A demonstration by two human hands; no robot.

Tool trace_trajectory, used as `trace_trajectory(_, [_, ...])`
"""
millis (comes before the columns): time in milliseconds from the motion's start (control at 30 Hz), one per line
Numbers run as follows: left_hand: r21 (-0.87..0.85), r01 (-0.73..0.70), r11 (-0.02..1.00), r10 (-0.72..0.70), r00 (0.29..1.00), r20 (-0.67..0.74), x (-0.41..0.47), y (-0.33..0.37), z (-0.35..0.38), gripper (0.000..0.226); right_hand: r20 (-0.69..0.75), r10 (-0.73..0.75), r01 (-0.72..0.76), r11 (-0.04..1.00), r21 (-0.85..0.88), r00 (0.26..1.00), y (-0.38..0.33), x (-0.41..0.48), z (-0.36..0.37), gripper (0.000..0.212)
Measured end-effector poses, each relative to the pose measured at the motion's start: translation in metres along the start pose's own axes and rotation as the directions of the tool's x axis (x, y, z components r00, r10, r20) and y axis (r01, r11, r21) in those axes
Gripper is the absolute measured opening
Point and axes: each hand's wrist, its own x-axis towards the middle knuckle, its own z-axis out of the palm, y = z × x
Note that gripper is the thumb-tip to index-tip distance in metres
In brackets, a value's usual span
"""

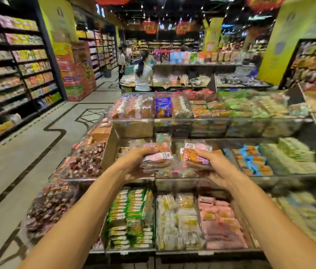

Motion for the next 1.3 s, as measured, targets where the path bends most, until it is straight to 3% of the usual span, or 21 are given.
trace_trajectory(200, [0.04,0.058,0.998,-0.061,0.996,0.072,0.036,-0.012,0.077,0.013,-0.081,0.007,-0.004,0.999,0.041,0.997,-0.006,-0.005,-0.084,0.014])
trace_trajectory(300, [0.082,0.089,0.993,-0.098,0.988,0.119,0.063,-0.015,0.1,0.033,-0.127,0.011,-0.003,0.998,0.063,0.992,-0.005,0.007,-0.115,0.021])
trace_trajectory(500, [0.181,0.066,0.981,-0.09,0.988,0.129,0.135,-0.015,0.131,0.03,-0.18,0.013,-0.004,0.999,0.051,0.984,-0.006,0.051,-0.155,0.03])
trace_trajectory(700, [0.073,0.095,0.993,-0.109,0.97,0.218,0.207,-0.011,0.151,0.018,-0.242,0.0,0.007,1.0,0.03,0.97,-0.011,0.109,-0.191,0.037])
trace_trajectory(900, [0.068,0.11,0.992,-0.122,0.967,0.223,0.27,-0.018,0.155,0.021,-0.286,-0.037,0.037,0.999,-0.004,0.958,-0.002,0.166,-0.218,0.037])
trace_trajectory(1000, [0.019,0.135,0.991,-0.136,0.971,0.199,0.292,-0.031,0.153,0.018,-0.311,-0.021,0.003,0.998,-0.057,0.95,0.011,0.191,-0.23,0.04])
trace_trajectory(1133, [-0.048,0.182,0.982,-0.174,0.975,0.137,0.325,-0.059,0.142,0.041,-0.349,0.007,-0.052,0.991,-0.12,0.937,0.033,0.224,-0.246,0.032])
trace_trajectory(1233, [-0.155,0.252,0.955,-0.241,0.967,0.087,0.339,-0.084,0.137,0.025,-0.336,-0.002,-0.09,0.962,-0.258,0.942,0.06,0.25,-0.261,0.038])
trace_trajectory(1300, [-0.203,0.275,0.94,-0.27,0.962,0.051,0.344,-0.102,0.134,0.029,-0.3,-0.003,-0.111,0.926,-0.36,0.954,0.072,0.262,-0.265,0.041])
